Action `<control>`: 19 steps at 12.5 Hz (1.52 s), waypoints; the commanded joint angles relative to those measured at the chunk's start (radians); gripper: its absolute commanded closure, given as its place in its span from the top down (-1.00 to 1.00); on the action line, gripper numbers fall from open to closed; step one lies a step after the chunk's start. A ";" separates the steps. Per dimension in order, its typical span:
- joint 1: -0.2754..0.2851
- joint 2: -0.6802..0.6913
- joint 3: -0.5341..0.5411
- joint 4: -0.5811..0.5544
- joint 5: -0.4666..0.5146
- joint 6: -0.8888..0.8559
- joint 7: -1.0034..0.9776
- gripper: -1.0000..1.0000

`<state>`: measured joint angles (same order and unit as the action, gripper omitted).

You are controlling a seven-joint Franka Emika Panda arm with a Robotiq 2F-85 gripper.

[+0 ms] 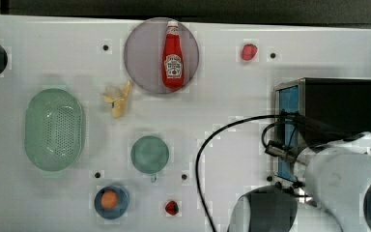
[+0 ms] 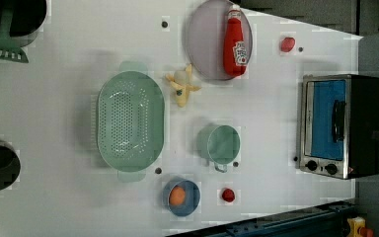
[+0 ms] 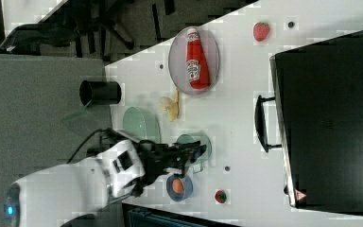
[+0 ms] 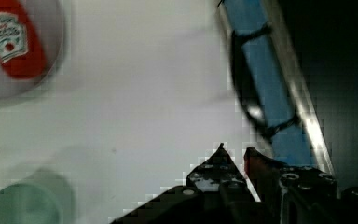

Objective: Flap open oven.

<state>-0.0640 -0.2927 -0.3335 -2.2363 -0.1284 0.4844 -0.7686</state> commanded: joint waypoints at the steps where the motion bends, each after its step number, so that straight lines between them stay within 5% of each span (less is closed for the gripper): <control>1: 0.013 0.076 -0.037 -0.014 0.003 0.070 -0.211 -0.65; 8: 0.009 0.271 -0.119 -0.011 0.004 0.303 -0.273 -0.65; 19: 0.024 0.441 -0.112 -0.014 -0.006 0.403 -0.258 -0.65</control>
<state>-0.0636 0.1583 -0.4509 -2.2520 -0.1267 0.8926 -1.0146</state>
